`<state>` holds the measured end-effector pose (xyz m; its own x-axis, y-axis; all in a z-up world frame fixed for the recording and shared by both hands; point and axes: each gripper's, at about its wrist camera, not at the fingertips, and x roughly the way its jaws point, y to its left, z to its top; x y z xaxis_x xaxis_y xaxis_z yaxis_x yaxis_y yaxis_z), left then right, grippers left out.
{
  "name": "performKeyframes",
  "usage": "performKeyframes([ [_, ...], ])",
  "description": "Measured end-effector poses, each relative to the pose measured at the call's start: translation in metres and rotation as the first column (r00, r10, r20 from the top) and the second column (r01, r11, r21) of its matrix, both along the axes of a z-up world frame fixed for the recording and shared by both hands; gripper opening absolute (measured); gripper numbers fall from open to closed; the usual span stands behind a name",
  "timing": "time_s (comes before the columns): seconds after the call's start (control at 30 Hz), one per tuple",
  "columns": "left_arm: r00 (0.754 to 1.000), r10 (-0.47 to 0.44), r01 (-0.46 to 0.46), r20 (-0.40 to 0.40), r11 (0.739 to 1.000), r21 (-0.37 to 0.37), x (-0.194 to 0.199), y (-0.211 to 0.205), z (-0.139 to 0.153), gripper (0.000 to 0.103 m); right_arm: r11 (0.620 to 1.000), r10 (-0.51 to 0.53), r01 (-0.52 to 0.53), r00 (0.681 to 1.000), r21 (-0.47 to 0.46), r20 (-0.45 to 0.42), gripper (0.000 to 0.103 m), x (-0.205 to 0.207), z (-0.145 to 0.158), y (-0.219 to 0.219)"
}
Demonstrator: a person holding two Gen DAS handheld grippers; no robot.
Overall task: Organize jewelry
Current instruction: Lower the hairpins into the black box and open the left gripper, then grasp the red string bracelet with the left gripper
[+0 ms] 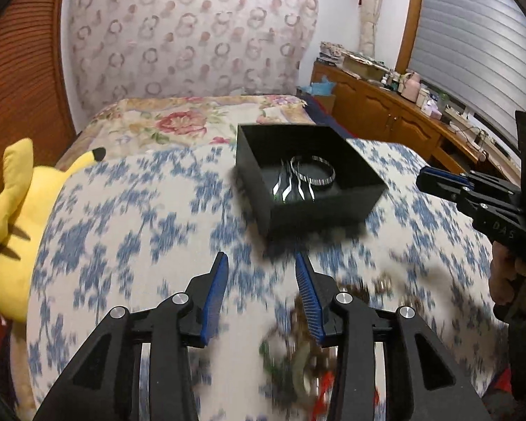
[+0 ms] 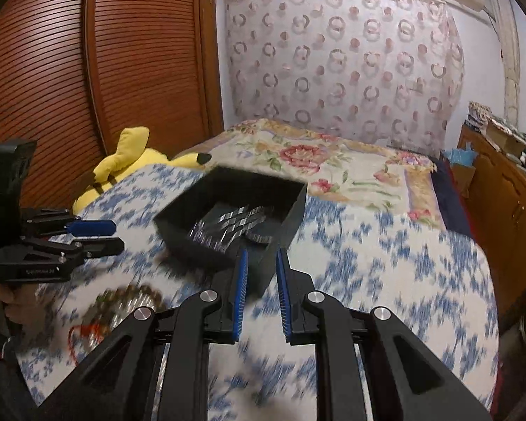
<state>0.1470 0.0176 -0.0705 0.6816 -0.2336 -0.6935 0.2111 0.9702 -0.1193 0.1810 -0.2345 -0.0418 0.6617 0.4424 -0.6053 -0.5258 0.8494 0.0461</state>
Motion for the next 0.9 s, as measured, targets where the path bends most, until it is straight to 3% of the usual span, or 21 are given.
performKeyframes([
  [0.07, 1.000, -0.004, 0.004, -0.004, 1.000, -0.002, -0.014, 0.001, -0.004, 0.038, 1.000, -0.002, 0.002, 1.000, -0.004, -0.015, 0.024, -0.013, -0.007, -0.001],
  [0.43, 0.999, -0.046, 0.046, -0.023, 0.999, -0.010, -0.070, -0.005, -0.018, 0.038, 0.999, -0.028, 0.026, 0.997, -0.023, -0.070, 0.025, -0.072, -0.035, -0.003],
  [0.53, 0.998, -0.057, 0.057, -0.022, 0.998, -0.023, -0.082, -0.006, -0.021, 0.038, 0.999, -0.033, 0.031, 0.996, -0.024, -0.081, 0.040, -0.083, -0.041, -0.002],
  [0.6, 0.998, -0.060, 0.059, -0.029, 0.998, -0.033, -0.087, -0.006, -0.024, 0.038, 0.999, -0.034, 0.031, 0.996, -0.028, -0.084, 0.043, -0.089, -0.043, -0.002],
  [0.8, 0.996, -0.075, 0.073, -0.051, 0.996, -0.043, -0.096, -0.010, -0.033, 0.023, 0.999, -0.019, 0.015, 0.996, -0.046, -0.092, 0.045, -0.107, -0.051, 0.002],
  [0.9, 0.995, -0.081, 0.080, -0.059, 0.996, -0.032, -0.096, -0.014, -0.037, 0.022, 0.998, -0.021, 0.016, 0.996, -0.057, -0.087, 0.045, -0.112, -0.054, 0.004],
])
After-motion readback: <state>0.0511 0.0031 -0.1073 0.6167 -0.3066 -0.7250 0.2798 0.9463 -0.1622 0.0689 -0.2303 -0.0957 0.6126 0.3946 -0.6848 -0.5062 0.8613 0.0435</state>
